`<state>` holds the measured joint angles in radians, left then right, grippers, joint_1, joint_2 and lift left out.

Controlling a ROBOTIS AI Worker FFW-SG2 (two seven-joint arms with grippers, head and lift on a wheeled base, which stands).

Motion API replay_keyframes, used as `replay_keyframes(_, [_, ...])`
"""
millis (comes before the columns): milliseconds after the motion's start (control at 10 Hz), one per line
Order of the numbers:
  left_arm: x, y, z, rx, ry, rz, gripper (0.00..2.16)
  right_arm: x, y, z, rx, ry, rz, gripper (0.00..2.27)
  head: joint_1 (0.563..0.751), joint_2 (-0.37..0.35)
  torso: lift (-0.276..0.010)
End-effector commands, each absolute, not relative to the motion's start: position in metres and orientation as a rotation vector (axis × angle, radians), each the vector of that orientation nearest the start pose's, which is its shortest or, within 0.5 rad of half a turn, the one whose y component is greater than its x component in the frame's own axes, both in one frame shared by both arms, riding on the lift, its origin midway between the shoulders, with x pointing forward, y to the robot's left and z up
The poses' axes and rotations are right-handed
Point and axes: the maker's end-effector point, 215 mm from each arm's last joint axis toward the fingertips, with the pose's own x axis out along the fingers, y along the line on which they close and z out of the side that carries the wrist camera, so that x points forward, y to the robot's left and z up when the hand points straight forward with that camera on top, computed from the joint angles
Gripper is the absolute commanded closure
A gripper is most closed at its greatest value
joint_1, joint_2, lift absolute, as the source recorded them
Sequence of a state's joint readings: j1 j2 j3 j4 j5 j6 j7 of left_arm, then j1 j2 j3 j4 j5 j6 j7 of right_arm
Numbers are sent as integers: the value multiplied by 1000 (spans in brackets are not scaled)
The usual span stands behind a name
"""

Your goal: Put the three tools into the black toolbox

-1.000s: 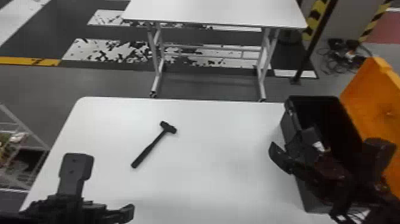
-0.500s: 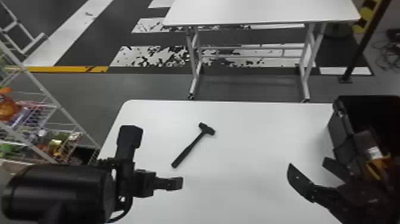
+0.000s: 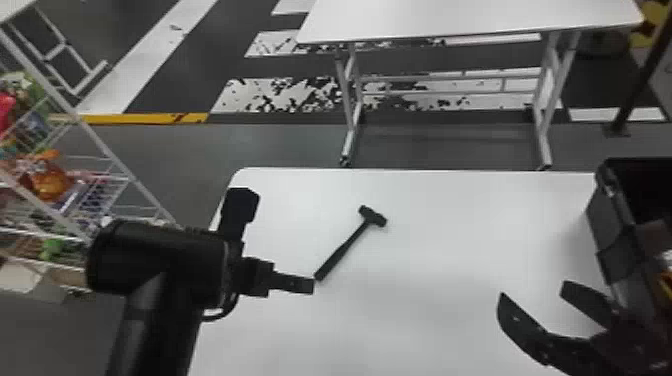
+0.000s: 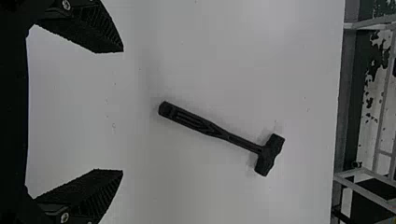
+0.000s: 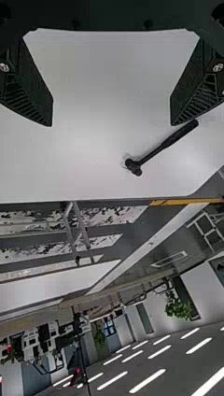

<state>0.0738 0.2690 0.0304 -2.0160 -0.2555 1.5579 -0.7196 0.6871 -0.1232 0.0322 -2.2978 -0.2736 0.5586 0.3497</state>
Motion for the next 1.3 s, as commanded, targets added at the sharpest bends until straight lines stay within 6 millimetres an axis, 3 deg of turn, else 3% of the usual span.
replay_keyframes(0, [377,314,-512,-22,1238,-209,83,333,-106,-415,261,501,510,73,695,285,-51])
replay_keyframes(200, [387,321,-524,38,1296,-206,83,330,-100,-410,262,499,521,73,695,325,-51])
replay_keyframes(400, [403,311,-532,65,1339,-230,83,325,-95,-409,271,502,530,73,695,336,-51])
replay_keyframes(500, [408,308,-536,89,1362,-237,83,323,-95,-409,272,503,530,73,695,333,-51])
replay_keyframes(1000, [470,288,-541,248,1308,-357,83,326,-103,-409,263,501,514,73,695,276,-51])
replay_keyframes(1200, [481,263,-552,340,1284,-458,83,327,-106,-410,263,502,509,73,695,252,-51])
